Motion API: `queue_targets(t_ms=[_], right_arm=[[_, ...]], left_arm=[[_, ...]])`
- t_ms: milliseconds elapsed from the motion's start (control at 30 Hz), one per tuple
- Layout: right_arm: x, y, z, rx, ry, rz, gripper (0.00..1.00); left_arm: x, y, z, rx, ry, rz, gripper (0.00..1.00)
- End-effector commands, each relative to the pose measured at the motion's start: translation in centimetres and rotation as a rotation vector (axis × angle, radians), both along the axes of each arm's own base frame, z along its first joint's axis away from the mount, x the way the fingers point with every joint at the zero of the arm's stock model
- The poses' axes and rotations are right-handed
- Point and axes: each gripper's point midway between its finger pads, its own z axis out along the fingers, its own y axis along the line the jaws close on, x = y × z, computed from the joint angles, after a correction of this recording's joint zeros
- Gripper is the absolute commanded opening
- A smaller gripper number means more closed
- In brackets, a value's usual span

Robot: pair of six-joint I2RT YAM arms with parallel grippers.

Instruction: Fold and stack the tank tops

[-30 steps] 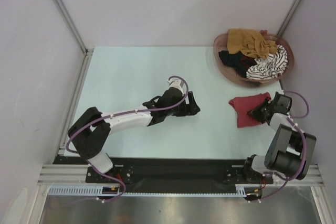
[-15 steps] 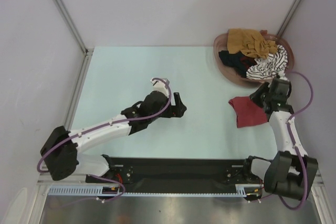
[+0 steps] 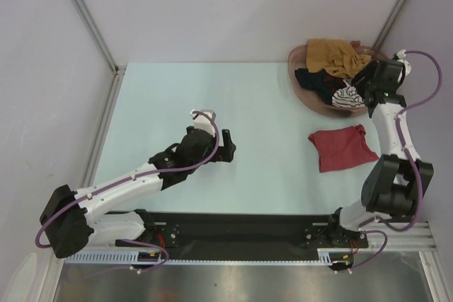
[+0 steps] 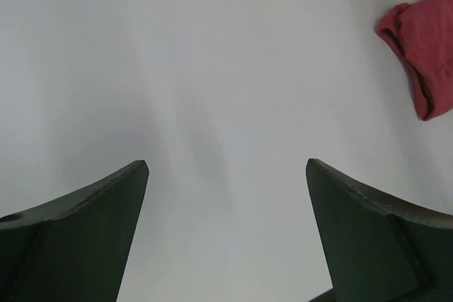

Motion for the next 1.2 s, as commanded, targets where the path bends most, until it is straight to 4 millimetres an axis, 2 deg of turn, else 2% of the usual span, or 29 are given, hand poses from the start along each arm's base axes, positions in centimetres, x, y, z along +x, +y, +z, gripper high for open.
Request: queue_targets(t_ms=[0,33,67,133,167,200,233,267,300,367,400,433,500,533,567,600,633,667,733,800,833,867,900,967,1000,1033,1067,1100,1167], right_arm=[[3.6,-2.6,1.7,0.111,-0.112,-0.140,0.71],[4.3,-2.9,1.6,0.137,-0.125,-0.154,0.73],[5.2,-3.7,0.0,0.171,-0.109,-0.183,0.82],[6.7,-4.2,0.1,0.228,-0.133,-0.216,0.98],[7.2,-4.6,-0.4,0.244,-0.127,-0.227,1.00],[7.9,-5.0,-2.3,0.268,-0.095,-0.238,1.00],[8.7,-4.7,-2.2,0.296,-0.105,-0.207,1.00],[9.5,-5.1,-2.2,0.298,-0.135,-0.196,1.00],[10.2,-4.2,-2.8,0.323,-0.137,-0.131,1.00],[11.4,-4.5,-5.5,0.393,-0.122,-0.150,1.00],[12.4,-4.3,-5.2,0.420,-0.163,-0.115,0.98],[13.4,-4.3,-7.0,0.457,-0.160,-0.120,0.93],[15.2,-4.6,-6.7,0.451,-0.185,-0.124,0.79],[16.1,-4.1,-9.2,0.446,-0.141,-0.135,0.76],[16.7,-4.2,-9.6,0.432,-0.135,-0.143,0.74],[18.0,-4.3,-8.5,0.417,-0.168,-0.135,0.73],[18.7,-4.2,-8.9,0.418,-0.168,-0.138,0.72],[19.4,-4.3,-10.1,0.428,-0.160,-0.154,0.70],[20.9,-4.8,-9.2,0.425,-0.201,-0.174,0.70],[21.4,-5.0,-11.4,0.449,-0.167,-0.211,0.68],[22.2,-5.2,-10.6,0.449,-0.194,-0.211,0.66],[22.5,-5.1,-10.7,0.453,-0.196,-0.211,0.61],[22.7,-6.0,-11.3,0.426,-0.202,-0.259,0.55],[23.5,-6.3,-10.5,0.401,-0.234,-0.261,0.42],[23.9,-6.2,-11.2,0.392,-0.228,-0.252,0.33],[24.3,-6.1,-11.1,0.376,-0.227,-0.231,0.22],[24.9,-6.0,-9.4,0.369,-0.239,-0.214,0.02],[25.1,-5.5,-9.0,0.373,-0.236,-0.183,0.00],[25.0,-4.8,-6.8,0.327,-0.255,-0.137,0.00]], left_arm=[[0.8,1.9,0.4,0.059,-0.061,0.045,1.00],[0.9,2.4,0.0,0.071,-0.069,0.066,1.00],[1.0,2.7,0.1,0.070,-0.082,0.071,1.00],[1.0,3.1,-0.6,0.067,-0.097,0.078,1.00],[1.0,3.3,-0.7,0.070,-0.106,0.079,1.00],[1.0,3.4,-0.6,0.062,-0.116,0.079,1.00],[0.8,3.7,-1.1,0.068,-0.118,0.078,1.00],[1.0,3.6,-0.8,0.058,-0.139,0.077,1.00],[1.0,3.7,-0.5,0.051,-0.151,0.077,1.00],[1.1,3.9,-0.5,0.056,-0.177,0.068,1.00],[1.0,3.9,-0.5,0.056,-0.185,0.064,1.00],[1.1,3.9,-0.7,0.057,-0.196,0.062,1.00],[1.2,4.0,-1.0,0.072,-0.208,0.053,1.00],[1.3,4.0,-1.4,0.081,-0.209,0.050,1.00],[1.3,3.9,-1.7,0.094,-0.206,0.046,1.00],[1.5,3.8,-1.6,0.098,-0.206,0.047,1.00],[1.6,3.7,-2.1,0.110,-0.196,0.046,1.00],[1.7,3.6,-2.2,0.118,-0.194,0.043,1.00],[2.0,3.5,-2.2,0.126,-0.191,0.045,1.00],[2.1,3.5,-2.5,0.138,-0.187,0.048,1.00],[2.1,3.5,-2.5,0.139,-0.188,0.050,1.00],[2.1,3.6,-2.5,0.141,-0.190,0.053,1.00],[2.1,3.6,-2.5,0.139,-0.191,0.053,1.00],[2.2,3.5,-2.4,0.140,-0.194,0.050,1.00],[2.2,3.5,-2.5,0.143,-0.192,0.050,1.00],[2.2,3.5,-2.6,0.144,-0.191,0.049,1.00],[2.2,3.5,-2.6,0.145,-0.190,0.049,1.00],[2.2,3.5,-2.6,0.145,-0.190,0.049,1.00],[2.2,3.5,-2.5,0.144,-0.191,0.049,1.00]])
